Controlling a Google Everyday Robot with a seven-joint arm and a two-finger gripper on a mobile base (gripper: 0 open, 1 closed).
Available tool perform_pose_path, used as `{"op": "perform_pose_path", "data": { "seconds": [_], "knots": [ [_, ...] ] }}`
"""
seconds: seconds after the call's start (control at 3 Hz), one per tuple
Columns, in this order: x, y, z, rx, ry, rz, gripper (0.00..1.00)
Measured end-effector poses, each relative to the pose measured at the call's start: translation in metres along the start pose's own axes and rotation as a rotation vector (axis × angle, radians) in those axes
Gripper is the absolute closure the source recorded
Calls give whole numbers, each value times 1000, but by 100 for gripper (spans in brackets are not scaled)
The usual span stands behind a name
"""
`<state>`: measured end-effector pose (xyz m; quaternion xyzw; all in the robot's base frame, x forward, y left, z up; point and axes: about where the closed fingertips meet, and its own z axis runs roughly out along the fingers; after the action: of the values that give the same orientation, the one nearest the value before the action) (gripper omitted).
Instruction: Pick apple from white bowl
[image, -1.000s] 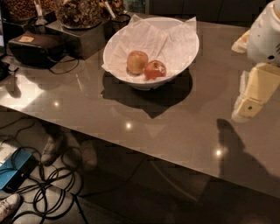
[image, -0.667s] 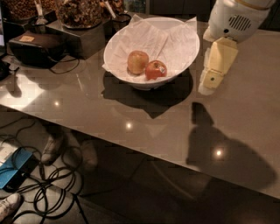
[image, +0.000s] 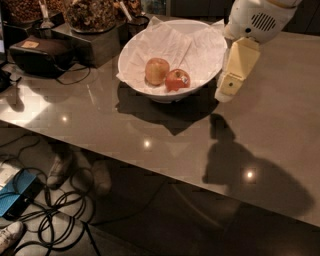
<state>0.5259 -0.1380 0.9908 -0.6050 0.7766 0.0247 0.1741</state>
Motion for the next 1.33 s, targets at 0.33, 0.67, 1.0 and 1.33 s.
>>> {"op": "perform_pose_path", "data": {
  "seconds": [0.33,0.67,1.0,1.33],
  "knots": [
    [-30,-9,7,-10,-12,-26,0],
    [-64,-19,11,9,-22,-69,0],
    [-66,-22,16,6,-65,-66,0],
    [-69,-39,27,-6,-91,4,0]
  ]
}}
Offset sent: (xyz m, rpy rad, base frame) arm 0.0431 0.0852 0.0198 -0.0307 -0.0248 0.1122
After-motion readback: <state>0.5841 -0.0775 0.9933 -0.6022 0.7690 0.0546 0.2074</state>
